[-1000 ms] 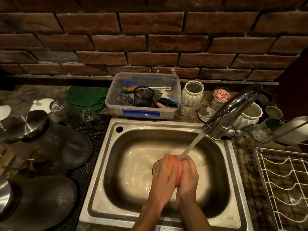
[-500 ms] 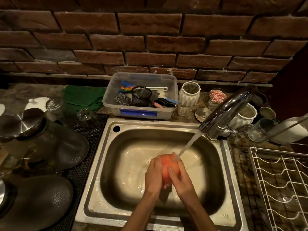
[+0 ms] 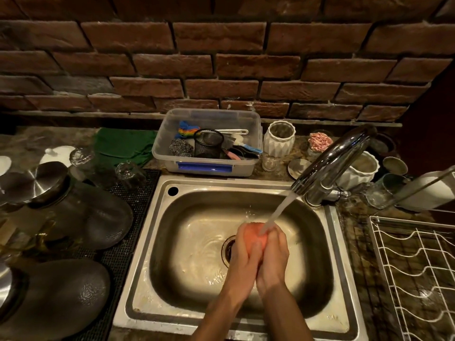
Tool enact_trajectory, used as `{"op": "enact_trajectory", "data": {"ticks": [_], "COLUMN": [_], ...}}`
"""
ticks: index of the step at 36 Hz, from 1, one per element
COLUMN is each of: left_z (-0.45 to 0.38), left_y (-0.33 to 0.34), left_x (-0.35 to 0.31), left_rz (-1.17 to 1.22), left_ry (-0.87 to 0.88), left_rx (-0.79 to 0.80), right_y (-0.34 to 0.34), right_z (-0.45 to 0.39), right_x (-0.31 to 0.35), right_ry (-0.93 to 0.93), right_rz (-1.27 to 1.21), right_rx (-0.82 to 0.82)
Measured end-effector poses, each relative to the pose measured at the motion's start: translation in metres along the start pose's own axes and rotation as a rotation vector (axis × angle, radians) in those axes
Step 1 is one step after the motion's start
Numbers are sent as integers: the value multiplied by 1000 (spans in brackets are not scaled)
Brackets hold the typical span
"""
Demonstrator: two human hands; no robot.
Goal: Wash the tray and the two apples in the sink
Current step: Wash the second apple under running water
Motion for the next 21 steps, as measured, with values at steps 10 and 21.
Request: {"op": "enact_trajectory", "data": {"ticks": [10,21], "left_z": [2,16], "left_y": [-19,-2], "left_x": [8,24], "left_rz": [329,792], "left_ry": [-123,-472], "left_rx": [-270,-110], "right_y": [14,4], "right_z": [8,14], "right_x": [-9,-13], "right_ry": [-56,-39], "right_rz": [207,314], "right_rx": [186,300]}}
Point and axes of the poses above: each hand's wrist, its own z-axis away from the middle knuckle, its own y-axis out of the palm, x = y × z, the point moved 9 cm from there along -z, towards the middle knuckle, and after that the axes turned 6 degrees about y, right-handed, at the moved point
